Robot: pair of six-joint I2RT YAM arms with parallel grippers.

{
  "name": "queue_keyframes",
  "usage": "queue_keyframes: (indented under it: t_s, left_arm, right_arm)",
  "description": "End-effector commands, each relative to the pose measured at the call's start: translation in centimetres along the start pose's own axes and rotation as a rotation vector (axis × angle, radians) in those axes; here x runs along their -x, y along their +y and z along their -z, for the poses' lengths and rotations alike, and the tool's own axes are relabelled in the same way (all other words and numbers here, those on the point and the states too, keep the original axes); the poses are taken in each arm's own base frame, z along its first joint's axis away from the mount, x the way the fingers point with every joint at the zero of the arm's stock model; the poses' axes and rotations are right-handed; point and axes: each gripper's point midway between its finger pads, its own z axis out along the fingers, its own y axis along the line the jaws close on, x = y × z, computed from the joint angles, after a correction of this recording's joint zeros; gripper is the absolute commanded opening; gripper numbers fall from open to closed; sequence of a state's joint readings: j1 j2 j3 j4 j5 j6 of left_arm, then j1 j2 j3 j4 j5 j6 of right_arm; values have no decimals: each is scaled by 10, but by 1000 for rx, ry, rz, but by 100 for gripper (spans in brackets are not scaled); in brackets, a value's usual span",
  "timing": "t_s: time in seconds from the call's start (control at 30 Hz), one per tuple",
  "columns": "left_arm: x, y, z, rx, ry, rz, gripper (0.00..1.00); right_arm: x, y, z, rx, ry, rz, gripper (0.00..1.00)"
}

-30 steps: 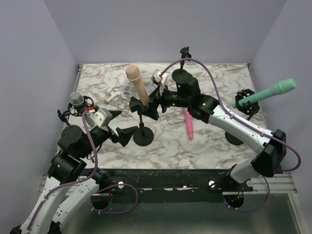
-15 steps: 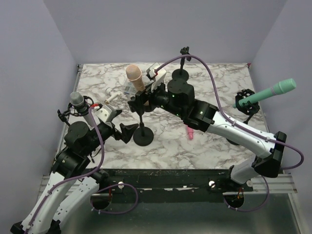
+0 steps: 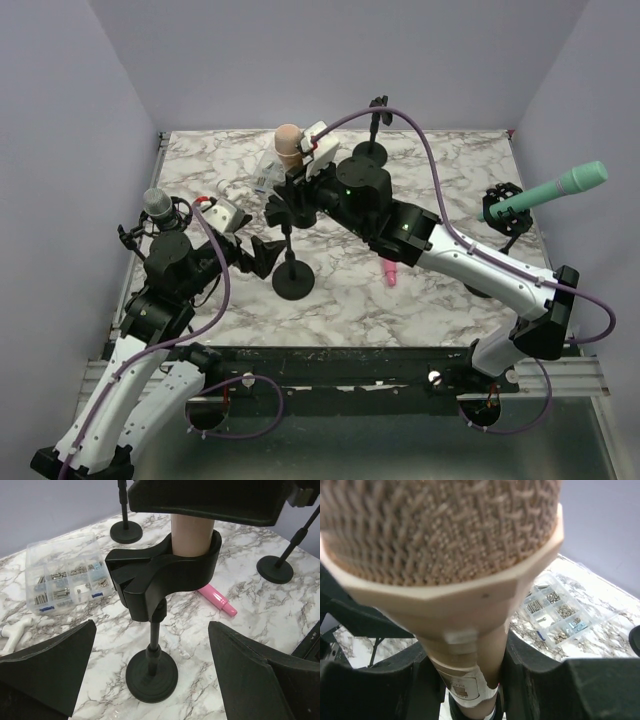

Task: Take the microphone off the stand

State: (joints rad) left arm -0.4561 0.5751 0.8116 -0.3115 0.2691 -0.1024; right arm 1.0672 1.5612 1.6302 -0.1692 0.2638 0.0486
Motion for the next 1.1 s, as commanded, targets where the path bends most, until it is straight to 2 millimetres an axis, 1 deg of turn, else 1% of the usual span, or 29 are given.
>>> queue_keyframes:
  t_s: [0.0, 0.07, 0.13, 0.2, 0.3, 0.4, 0.53, 0.7, 0.77, 0.83, 0.87, 0.9, 0.93, 0.97, 1.0, 1.03, 1.07]
  left_arm:
    - [24, -14, -10, -109, -58, -14, 98]
    - [29, -14, -16, -129, -61, -22, 98]
    - [32, -13, -22, -149, -53, -40, 98]
    - [35, -9, -28, -143, -40, -52, 98]
    - [34, -11, -33, -187, -28, -103, 96]
    - [29, -20, -38, -267, -11, -146, 95]
    - [29, -31, -44, -366, -5, -165, 95]
    - [28, -33, -53, -410, -19, -202, 94]
    - [23, -32, -57, -417, -7, -202, 92]
    - [19, -33, -59, -431, -6, -195, 87]
    - [18, -34, -60, -437, -4, -189, 80]
    - [17, -34, -60, -436, 1, -184, 71]
    - [16, -33, -60, -430, 7, -180, 48]
    - [14, -30, -59, -412, 22, -176, 28]
    - [12, -28, -58, -394, 31, -172, 13]
    - [10, -26, -55, -371, 29, -175, 2]
    - [8, -24, -53, -350, 22, -177, 0]
  right_arm:
    - [-10, 10, 11, 90, 13, 40, 19]
    - [-10, 11, 16, 131, 13, 39, 14]
    - [-13, 7, 20, 165, 21, 73, 7]
    - [-16, 5, 25, 195, 28, 83, 1]
    - [-19, 5, 33, 247, 29, 81, 1]
    - [-19, 3, 37, 276, 28, 69, 1]
    - [-21, 7, 37, 323, 35, 64, 1]
    - [-22, 8, 36, 333, 41, 60, 1]
    - [-20, 8, 37, 333, 34, 58, 1]
    - [-19, 8, 37, 335, 32, 56, 1]
    - [-19, 8, 37, 335, 32, 56, 1]
    - [-19, 8, 37, 335, 32, 56, 1]
    - [-18, 8, 38, 335, 31, 56, 1]
    - [-17, 8, 38, 334, 27, 57, 1]
    - [-18, 8, 37, 334, 29, 54, 1]
    - [-18, 8, 37, 333, 28, 52, 0]
    - [-16, 8, 38, 333, 24, 49, 1]
